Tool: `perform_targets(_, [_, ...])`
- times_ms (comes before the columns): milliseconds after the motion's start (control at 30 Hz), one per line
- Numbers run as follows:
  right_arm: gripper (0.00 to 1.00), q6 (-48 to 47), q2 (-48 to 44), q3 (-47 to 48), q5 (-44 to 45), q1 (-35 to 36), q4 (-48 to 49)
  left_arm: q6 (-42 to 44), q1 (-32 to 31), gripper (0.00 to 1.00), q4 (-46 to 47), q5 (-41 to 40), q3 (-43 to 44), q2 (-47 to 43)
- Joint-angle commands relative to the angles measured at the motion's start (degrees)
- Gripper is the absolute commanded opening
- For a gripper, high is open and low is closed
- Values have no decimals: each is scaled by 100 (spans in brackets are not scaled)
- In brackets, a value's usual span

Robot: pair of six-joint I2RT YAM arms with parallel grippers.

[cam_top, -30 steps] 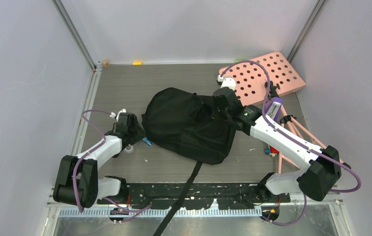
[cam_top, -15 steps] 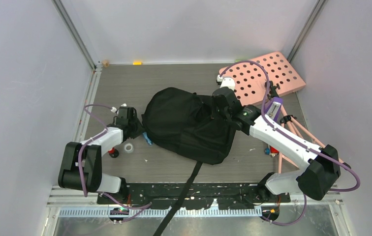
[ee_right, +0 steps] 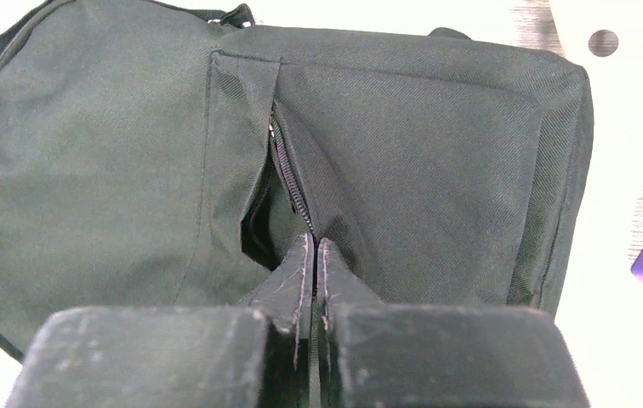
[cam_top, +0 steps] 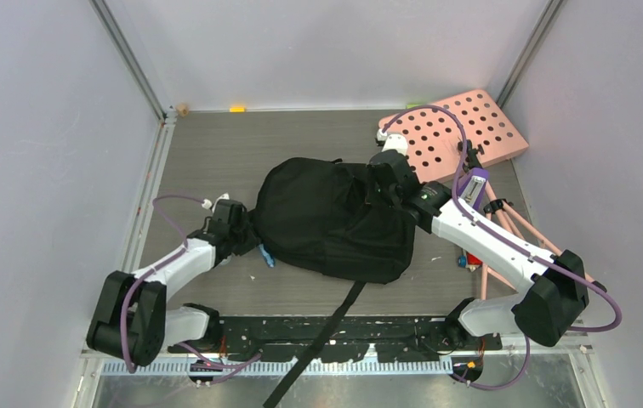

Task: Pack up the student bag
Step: Pick up the stationery from the center of the board.

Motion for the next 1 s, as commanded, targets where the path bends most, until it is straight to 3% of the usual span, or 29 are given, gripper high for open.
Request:
perform_targets(0, [0,111,-198,-68,-118,-12,315,-86,-248,20,-1408,167,-375,-296])
perform_targets(400, [0,-81,-136,20,428,-20,282,-139,-628,23,-2366,64,-553,-1229])
perform_targets(500, [0,-109,-179,41,438,-13,273,-151,-838,29,-2464,52,-510,-1203])
perform_targets(700, [0,-68,-210,12,372,-11,270,-420,-1401,53,-2738,-499,-324,-1306])
perform_targets(967, [0,-59,-370,-95,352,-16,302,-723,-1902,58,-3051,-837,-214,-1385])
